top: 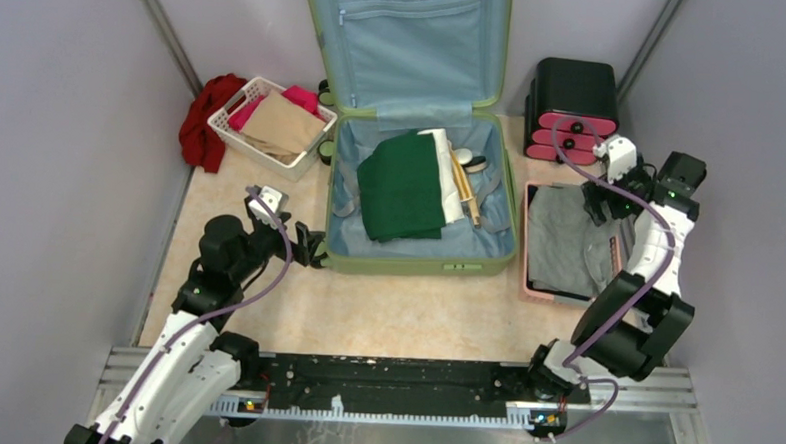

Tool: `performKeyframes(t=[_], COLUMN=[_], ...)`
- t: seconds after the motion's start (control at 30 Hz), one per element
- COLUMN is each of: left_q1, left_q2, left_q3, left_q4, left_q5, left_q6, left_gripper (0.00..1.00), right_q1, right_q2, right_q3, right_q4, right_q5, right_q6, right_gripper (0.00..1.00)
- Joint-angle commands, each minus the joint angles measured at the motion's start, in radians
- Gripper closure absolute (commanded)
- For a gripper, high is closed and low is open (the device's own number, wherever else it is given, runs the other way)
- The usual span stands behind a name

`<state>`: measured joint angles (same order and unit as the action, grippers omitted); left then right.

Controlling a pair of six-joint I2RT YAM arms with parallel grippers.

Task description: Open, take out, and arrange the luggage

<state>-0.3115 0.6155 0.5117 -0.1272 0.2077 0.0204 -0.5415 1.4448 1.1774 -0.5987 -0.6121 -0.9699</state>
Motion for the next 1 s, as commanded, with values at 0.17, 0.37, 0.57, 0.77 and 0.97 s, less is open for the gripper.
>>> performKeyframes(t=[0.17, 0.37, 0.57, 0.77, 0.97], left_q1=[0.003, 0.003, 0.003, 0.004, 0.003], left_q2=[-0.021, -0.027, -0.025, -0.033, -0.026], left_q3=[0.003, 0.001, 0.002, 0.001, 0.020], left_q4=[0.028, 0.027, 0.027, 0.023, 0.053], left_q5=[-0.009, -0.010, -0.010, -0.020, 0.041], left_q6=[0.013, 0.015, 0.014, 0.011, -0.051], left_gripper=[0.01, 0.01, 0.01, 0.01, 0.01], right_q1=[0.003, 0.039, 0.092, 0.093, 0.092], right_q2=[-0.067, 0.009, 0.141, 0.232, 0.040], right_q3=[0.131, 0.002, -0.131, -0.066, 0.004], right_q4=[-0.120, -0.016, 0.228, 0.147, -0.004], right_q5=[-0.113, -0.023, 0.245, 0.229, 0.082], right_q6=[0.146, 0.211, 0.270, 0.281, 0.246], right_gripper=[0.54, 0.73, 0.79, 0.77, 0.58])
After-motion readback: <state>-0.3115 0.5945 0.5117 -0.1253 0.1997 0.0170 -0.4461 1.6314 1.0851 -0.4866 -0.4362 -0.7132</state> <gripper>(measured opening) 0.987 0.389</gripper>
